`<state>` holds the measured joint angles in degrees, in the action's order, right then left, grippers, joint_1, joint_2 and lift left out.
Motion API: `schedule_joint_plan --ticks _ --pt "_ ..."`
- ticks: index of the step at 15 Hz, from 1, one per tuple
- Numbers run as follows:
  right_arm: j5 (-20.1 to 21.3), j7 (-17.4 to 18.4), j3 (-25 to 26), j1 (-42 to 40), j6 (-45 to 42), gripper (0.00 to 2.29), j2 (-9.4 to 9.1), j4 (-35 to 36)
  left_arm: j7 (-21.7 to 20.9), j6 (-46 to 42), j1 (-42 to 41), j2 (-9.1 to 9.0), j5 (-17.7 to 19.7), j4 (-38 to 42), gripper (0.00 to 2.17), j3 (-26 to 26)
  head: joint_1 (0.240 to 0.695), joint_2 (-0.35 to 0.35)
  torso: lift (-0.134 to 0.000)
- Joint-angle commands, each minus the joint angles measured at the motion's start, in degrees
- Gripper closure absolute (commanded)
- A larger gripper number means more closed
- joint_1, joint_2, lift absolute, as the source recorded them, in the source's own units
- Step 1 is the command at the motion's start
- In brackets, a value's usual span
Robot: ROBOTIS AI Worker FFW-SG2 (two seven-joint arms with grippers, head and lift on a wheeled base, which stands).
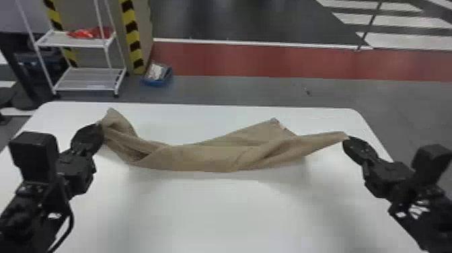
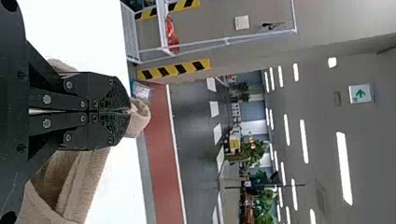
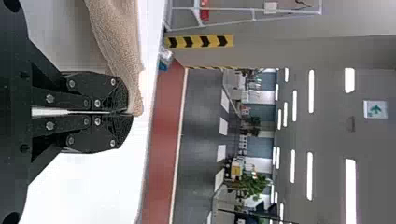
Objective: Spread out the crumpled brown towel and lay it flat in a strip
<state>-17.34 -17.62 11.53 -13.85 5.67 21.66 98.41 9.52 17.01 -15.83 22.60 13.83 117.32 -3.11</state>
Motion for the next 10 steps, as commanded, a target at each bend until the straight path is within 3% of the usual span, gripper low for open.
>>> schedule_joint_plan --ticks 1,2,3,5,7,10 --pt "1.6 -0.1 1.8 -9.4 -4.7 0.73 -0.39 1.2 -0.5 0.0 -0.4 0.25 -1.0 -0.7 1.38 -1.2 0.695 -0.097 -0.124" --pt "1.5 -1.1 4.0 -13.0 -4.8 0.35 -1.71 2.9 -0.5 0.0 -0.4 0.16 -1.1 -0.7 1.38 -1.5 0.695 -0.109 -0.124" --pt "0.8 -2.9 6.3 -16.6 -4.8 0.22 -2.85 5.0 -0.5 0.0 -0.4 0.16 -1.1 -0.6 1.38 -1.6 0.695 -0.119 -0.124" --pt "-1.5 -7.4 10.1 -21.8 -4.7 0.2 -4.88 8.6 -0.5 -0.2 -0.4 0.16 -1.4 -0.5 1.38 -2.0 0.695 -0.137 -0.124" --pt "-4.5 -10.1 12.5 -23.2 -2.2 0.2 -5.32 10.9 -0.5 -0.2 -0.1 0.34 -1.4 -0.7 1.38 -2.1 0.695 -0.15 -0.124" --pt "-6.7 -8.5 12.0 -16.6 3.1 0.2 -5.14 12.1 -0.4 -0.2 0.7 0.51 -1.4 -1.2 1.38 -2.9 0.695 -0.168 -0.124"
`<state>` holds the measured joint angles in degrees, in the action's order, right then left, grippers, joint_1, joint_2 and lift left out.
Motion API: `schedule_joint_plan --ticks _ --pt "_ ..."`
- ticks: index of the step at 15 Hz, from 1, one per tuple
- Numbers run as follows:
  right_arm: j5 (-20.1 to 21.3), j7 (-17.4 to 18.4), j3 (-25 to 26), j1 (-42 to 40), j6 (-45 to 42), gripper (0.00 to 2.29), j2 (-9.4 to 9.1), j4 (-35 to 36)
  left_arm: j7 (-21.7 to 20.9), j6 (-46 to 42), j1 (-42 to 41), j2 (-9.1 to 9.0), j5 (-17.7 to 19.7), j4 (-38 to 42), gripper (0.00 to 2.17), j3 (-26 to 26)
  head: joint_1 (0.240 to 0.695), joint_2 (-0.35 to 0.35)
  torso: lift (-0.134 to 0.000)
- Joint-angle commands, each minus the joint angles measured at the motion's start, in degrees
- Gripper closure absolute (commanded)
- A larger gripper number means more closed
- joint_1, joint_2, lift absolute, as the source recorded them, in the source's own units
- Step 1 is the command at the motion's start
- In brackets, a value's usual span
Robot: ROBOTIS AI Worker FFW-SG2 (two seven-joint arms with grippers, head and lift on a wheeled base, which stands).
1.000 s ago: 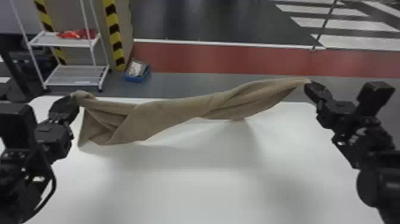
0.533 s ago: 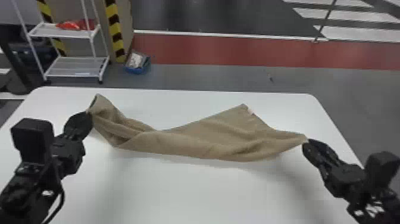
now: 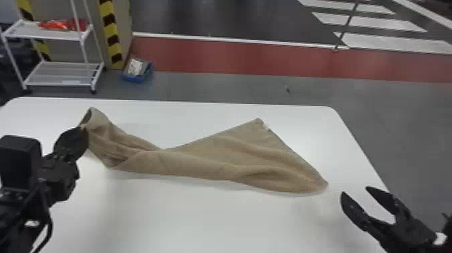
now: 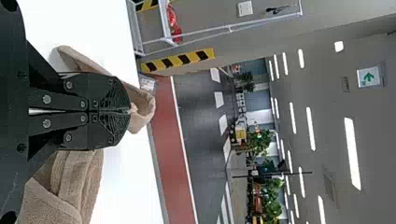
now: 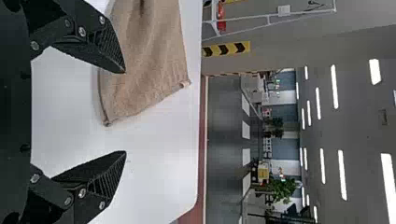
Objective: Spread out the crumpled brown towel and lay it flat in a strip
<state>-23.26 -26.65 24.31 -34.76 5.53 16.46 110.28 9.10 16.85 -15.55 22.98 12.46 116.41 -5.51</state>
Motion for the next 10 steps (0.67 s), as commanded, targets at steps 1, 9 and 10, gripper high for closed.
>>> schedule_joint_plan --ticks 1,9,10 --pt "-0.1 1.2 -2.8 8.8 5.3 0.2 0.24 -1.1 0.1 -0.2 0.6 0.22 -0.1 -0.5 1.38 -0.6 0.695 -0.171 -0.124" --pt "7.5 6.2 -25.0 50.6 -1.4 0.47 -0.73 -41.4 0.2 -0.2 1.0 0.31 -0.2 -1.4 1.38 -0.6 0.695 -0.066 -0.124" --pt "7.8 6.9 -27.2 54.3 -5.6 0.47 -1.61 -46.8 0.3 -0.2 0.8 0.31 -0.3 -1.4 1.38 -0.6 0.695 -0.056 -0.124"
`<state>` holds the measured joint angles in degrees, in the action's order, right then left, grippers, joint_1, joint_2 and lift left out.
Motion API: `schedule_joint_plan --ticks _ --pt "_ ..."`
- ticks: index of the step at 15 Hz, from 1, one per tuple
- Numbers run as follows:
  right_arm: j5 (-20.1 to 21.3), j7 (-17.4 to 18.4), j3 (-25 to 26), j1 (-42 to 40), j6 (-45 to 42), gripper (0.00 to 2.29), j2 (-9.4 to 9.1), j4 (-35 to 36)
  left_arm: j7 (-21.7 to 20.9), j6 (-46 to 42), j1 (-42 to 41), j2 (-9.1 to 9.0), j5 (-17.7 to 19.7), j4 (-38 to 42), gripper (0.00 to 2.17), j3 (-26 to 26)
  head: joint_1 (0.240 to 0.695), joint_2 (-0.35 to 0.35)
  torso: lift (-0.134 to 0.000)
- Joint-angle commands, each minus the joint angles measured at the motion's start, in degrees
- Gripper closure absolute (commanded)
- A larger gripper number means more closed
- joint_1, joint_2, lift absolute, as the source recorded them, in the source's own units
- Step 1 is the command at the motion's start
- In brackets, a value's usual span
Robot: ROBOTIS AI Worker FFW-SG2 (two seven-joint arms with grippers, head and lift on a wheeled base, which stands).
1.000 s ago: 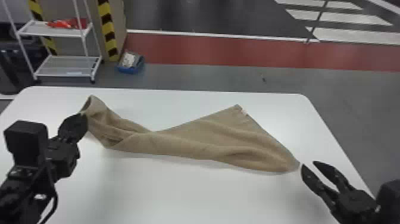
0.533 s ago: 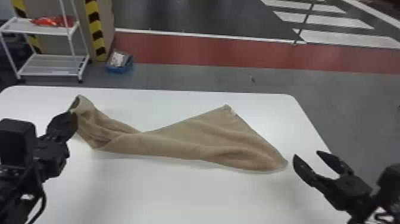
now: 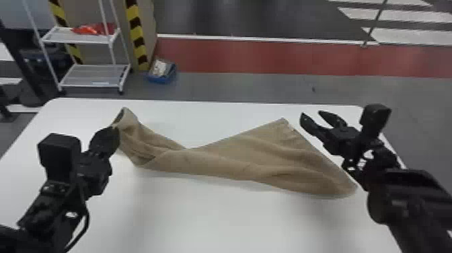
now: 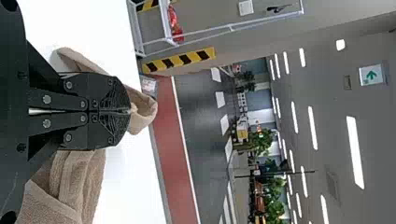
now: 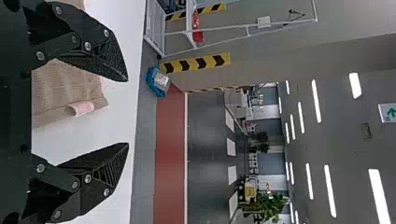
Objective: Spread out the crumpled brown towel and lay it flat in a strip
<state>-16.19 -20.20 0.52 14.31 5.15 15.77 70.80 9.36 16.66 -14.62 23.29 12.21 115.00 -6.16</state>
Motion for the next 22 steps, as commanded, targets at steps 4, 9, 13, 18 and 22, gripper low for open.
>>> schedule_joint_plan --ticks 4,9,13,18,22 --pt "2.2 1.2 -8.5 15.7 -9.8 0.47 -3.82 -21.7 0.0 0.0 -0.7 -0.26 -0.2 0.1 1.38 0.0 0.685 -0.014 -0.124" --pt "8.4 5.7 -10.7 18.2 -2.0 0.47 -6.02 -24.6 0.1 -0.9 -1.2 -0.18 -0.2 0.5 1.38 -0.1 0.681 0.024 -0.124" --pt "8.9 7.2 -11.6 19.1 3.6 0.47 -6.02 -24.7 0.1 -1.1 -1.3 -0.18 -0.2 0.4 1.38 -0.3 0.695 0.027 -0.124" --pt "10.7 9.1 -13.1 20.6 10.3 0.47 -6.46 -26.2 0.2 -1.6 -1.7 -0.18 -0.5 0.4 1.38 -0.3 0.695 0.022 -0.124" --pt "11.5 10.0 -13.4 20.8 10.6 0.47 -6.63 -26.2 0.3 -1.6 -1.8 -0.35 -1.0 0.4 1.38 -0.3 0.695 0.023 -0.124"
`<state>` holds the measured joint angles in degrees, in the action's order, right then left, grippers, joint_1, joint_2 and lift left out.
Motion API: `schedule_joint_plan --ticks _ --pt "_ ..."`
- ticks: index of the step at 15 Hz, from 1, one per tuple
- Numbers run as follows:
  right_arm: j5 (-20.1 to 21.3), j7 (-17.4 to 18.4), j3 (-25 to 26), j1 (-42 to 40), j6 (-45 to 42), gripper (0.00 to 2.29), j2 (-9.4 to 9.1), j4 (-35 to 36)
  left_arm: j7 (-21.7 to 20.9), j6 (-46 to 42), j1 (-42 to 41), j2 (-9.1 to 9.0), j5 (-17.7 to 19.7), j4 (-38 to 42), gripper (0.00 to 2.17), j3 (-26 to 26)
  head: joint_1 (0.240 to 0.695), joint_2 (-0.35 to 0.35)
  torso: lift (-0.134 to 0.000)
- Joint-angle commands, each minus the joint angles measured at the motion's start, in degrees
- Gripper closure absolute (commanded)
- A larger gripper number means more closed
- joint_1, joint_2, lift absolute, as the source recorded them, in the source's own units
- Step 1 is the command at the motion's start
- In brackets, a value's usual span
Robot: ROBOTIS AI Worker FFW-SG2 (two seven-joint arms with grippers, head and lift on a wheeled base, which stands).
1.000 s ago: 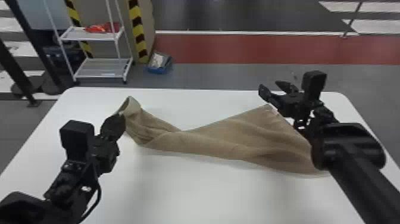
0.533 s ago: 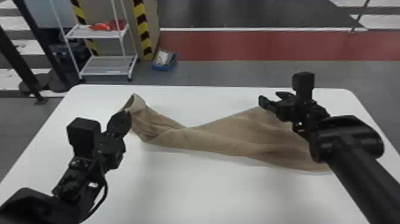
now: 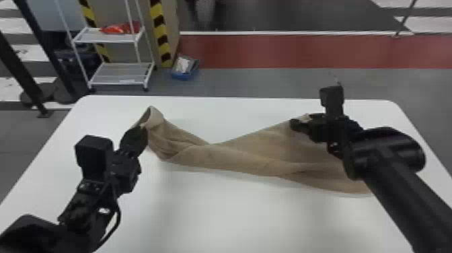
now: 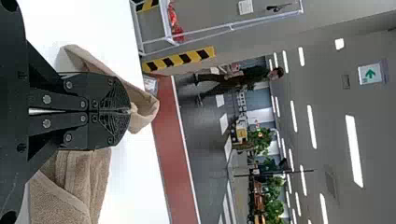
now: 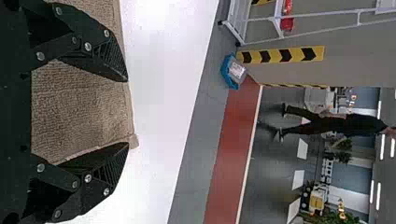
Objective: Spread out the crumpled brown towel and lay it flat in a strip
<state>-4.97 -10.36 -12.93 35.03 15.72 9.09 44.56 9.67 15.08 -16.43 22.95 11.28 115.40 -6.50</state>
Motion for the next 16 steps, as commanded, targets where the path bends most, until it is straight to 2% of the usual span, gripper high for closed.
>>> schedule_joint_plan --ticks 1,4,8,9,12,13,14,16 --pt "0.3 0.3 0.0 0.0 0.1 0.47 0.05 0.0 -0.1 0.0 0.1 -0.1 0.0 -0.1 1.38 0.0 0.695 0.022 -0.124" --pt "1.4 1.8 0.0 0.2 1.1 0.47 0.23 -0.4 -0.2 -0.2 0.0 -0.1 0.0 -0.1 1.38 -0.1 0.695 0.018 -0.124" --pt "1.7 1.7 0.0 1.3 1.5 0.47 0.67 -2.1 -0.3 0.0 0.1 -0.1 0.0 0.0 1.38 -0.1 0.695 0.004 -0.124" --pt "1.7 1.5 0.0 1.3 1.8 0.53 0.67 -2.1 -0.3 0.0 0.1 -0.1 0.0 0.1 1.38 -0.2 0.695 0.002 -0.124" --pt "1.4 1.0 0.4 1.1 3.9 1.19 0.84 -1.5 -0.3 0.0 0.2 -0.1 0.0 0.2 1.38 -0.1 0.695 -0.003 -0.124" --pt "0.9 1.0 0.6 0.3 4.5 1.33 1.11 -0.4 -0.2 0.0 0.2 -0.1 0.0 0.1 1.38 -0.1 0.695 -0.004 -0.124" --pt "0.4 1.0 0.8 -0.7 4.8 1.42 1.46 1.3 -0.2 0.0 0.3 -0.1 0.0 0.1 1.38 -0.1 0.695 -0.005 -0.124" --pt "0.3 0.7 1.7 -2.6 5.9 1.42 2.07 4.5 -0.1 0.0 0.3 -0.01 0.0 0.0 1.38 0.1 0.695 -0.007 -0.124"
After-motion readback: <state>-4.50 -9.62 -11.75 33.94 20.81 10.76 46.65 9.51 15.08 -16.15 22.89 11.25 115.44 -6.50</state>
